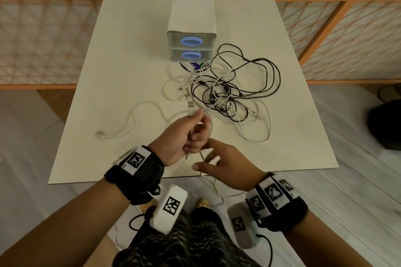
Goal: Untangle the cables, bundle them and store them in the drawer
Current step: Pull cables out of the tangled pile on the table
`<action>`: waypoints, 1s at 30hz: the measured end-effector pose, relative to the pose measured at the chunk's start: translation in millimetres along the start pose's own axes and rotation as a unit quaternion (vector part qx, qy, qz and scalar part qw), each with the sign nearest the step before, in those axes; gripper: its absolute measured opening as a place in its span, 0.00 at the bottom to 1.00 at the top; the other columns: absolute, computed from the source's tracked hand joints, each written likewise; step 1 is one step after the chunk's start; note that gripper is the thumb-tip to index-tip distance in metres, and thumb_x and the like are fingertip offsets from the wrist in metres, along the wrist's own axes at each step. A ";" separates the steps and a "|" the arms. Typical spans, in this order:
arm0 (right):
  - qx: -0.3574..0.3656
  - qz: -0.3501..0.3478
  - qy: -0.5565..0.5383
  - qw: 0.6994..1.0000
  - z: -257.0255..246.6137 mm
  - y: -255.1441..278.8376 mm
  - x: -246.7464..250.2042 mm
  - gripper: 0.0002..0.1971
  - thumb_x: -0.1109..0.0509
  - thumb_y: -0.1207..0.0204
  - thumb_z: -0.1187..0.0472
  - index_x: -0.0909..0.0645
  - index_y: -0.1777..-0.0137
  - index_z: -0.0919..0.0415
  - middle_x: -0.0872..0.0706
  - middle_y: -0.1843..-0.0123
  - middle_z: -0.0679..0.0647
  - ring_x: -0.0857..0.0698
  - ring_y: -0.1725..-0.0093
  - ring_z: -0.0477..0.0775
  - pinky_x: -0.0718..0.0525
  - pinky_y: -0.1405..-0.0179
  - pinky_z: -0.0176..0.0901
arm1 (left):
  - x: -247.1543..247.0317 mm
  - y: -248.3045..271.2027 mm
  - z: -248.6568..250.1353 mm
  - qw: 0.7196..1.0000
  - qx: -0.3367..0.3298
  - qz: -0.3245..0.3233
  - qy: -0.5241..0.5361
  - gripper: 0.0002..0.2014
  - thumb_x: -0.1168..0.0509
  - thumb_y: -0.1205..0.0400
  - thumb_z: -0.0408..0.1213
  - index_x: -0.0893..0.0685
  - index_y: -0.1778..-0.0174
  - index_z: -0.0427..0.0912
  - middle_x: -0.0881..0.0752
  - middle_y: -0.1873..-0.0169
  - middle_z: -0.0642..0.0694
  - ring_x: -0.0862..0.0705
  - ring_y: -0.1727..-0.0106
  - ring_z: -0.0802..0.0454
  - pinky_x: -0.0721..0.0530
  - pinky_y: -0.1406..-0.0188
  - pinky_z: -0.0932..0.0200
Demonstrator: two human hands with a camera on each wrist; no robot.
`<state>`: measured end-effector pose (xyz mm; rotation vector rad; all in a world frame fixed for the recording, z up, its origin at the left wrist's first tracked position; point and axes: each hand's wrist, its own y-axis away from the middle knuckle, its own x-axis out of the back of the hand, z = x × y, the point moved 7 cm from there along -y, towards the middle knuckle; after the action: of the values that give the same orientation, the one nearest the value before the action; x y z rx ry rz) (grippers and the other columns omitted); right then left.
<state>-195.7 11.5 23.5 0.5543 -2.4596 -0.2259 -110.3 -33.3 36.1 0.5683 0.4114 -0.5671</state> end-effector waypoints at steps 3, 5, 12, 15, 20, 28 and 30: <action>0.028 -0.061 -0.020 0.998 -14.5 -7.4 -24.8 0.15 0.31 0.24 0.51 0.22 0.41 0.57 0.18 0.58 0.41 0.17 0.62 0.43 0.19 0.57 0.36 | -21.0 -2.8 15.6 0.998 -0.025 -0.018 0.046 0.17 0.50 0.18 0.52 0.27 0.64 0.44 0.37 0.82 0.54 0.43 0.84 0.62 0.49 0.84 0.66; 0.018 -0.069 -0.050 0.996 1.8 -4.5 -34.9 0.12 0.34 0.21 0.52 0.23 0.42 0.56 0.16 0.60 0.45 0.15 0.63 0.48 0.18 0.57 0.40 | -18.4 -4.6 31.6 0.994 -0.043 -0.009 0.104 0.19 0.52 0.16 0.51 0.26 0.64 0.44 0.36 0.82 0.54 0.41 0.85 0.62 0.46 0.86 0.67; -0.033 -0.064 -0.030 0.997 27.8 10.2 -17.0 0.09 0.39 0.19 0.60 0.16 0.50 0.58 0.14 0.68 0.45 0.21 0.70 0.41 0.21 0.63 0.34 | 34.8 -5.7 39.3 0.980 -0.056 0.132 0.137 0.30 0.46 0.24 0.67 0.23 0.40 0.45 0.15 0.58 0.48 0.17 0.57 0.54 0.21 0.53 0.57; -0.022 0.014 -0.074 0.997 13.7 -3.9 14.2 0.12 0.42 0.17 0.59 0.17 0.56 0.54 0.14 0.72 0.47 0.23 0.74 0.42 0.23 0.69 0.33 | 29.0 -3.9 -8.6 0.996 0.029 0.061 0.058 0.60 0.33 0.48 0.75 0.36 0.24 0.43 0.16 0.37 0.47 0.23 0.31 0.52 0.34 0.26 0.42; -0.029 0.081 -0.092 0.992 0.1 -18.8 47.4 0.12 0.40 0.20 0.65 0.17 0.60 0.66 0.16 0.75 0.47 0.21 0.77 0.42 0.22 0.73 0.33 | 1.3 1.2 -51.1 0.996 0.072 -0.042 -0.018 0.46 0.23 0.47 0.68 0.24 0.35 0.52 0.12 0.49 0.56 0.21 0.34 0.54 0.33 0.32 0.49; -0.026 0.010 -0.016 0.999 4.1 -12.2 21.6 0.11 0.39 0.21 0.63 0.16 0.60 0.60 0.15 0.73 0.46 0.22 0.76 0.39 0.20 0.67 0.36 | 3.0 -14.5 -5.0 0.996 -0.027 0.078 -0.030 0.15 0.37 0.18 0.38 0.22 0.37 0.35 0.14 0.49 0.41 0.14 0.48 0.52 0.24 0.56 0.54; -0.040 -0.008 -0.073 0.997 12.8 -3.6 11.4 0.06 0.36 0.23 0.59 0.16 0.55 0.55 0.13 0.68 0.46 0.19 0.69 0.41 0.19 0.61 0.40 | 8.2 -13.8 0.3 0.992 -0.049 0.104 -0.048 0.13 0.47 0.12 0.38 0.20 0.45 0.36 0.14 0.61 0.44 0.15 0.61 0.53 0.24 0.59 0.56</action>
<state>-210.5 3.6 18.1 0.5410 -2.5745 -0.3810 -112.3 -46.3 26.8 0.4811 0.2820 -0.3701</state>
